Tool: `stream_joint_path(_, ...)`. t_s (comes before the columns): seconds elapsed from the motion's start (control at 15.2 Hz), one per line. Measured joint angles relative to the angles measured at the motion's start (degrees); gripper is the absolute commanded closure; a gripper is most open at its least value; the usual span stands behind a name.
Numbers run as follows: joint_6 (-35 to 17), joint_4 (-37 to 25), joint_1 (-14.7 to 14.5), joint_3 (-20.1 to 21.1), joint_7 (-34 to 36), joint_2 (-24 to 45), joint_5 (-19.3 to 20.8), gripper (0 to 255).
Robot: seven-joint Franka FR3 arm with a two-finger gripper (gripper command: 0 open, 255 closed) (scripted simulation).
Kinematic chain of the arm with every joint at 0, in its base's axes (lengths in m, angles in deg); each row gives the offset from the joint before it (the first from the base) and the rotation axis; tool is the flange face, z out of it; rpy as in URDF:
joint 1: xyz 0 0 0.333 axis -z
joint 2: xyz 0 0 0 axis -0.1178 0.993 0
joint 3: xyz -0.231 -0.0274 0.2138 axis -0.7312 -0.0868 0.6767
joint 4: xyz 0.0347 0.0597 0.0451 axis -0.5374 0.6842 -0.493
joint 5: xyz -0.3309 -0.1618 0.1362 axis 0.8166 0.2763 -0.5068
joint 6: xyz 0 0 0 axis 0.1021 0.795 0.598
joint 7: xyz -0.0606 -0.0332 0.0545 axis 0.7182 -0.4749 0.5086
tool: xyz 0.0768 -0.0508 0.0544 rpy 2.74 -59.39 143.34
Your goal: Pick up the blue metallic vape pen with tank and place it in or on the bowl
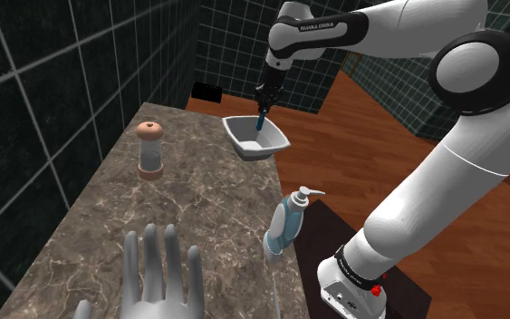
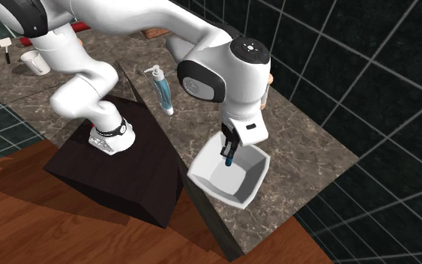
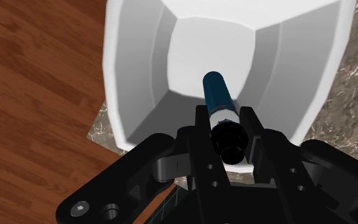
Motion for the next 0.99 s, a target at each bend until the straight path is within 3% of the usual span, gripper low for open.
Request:
stream_joint_path(0.53, -1.54, 0.98, -0.01, 0.01, 0.05, 0.54, 0.03, 255)
stream_joint_path(0.59, -1.55, 0.98, -0.01, 0.01, 0.05, 0.54, 0.03, 0)
stream_joint_path(0.99, -1.55, 0.98, -0.01, 0.01, 0.05, 0.54, 0.03, 0)
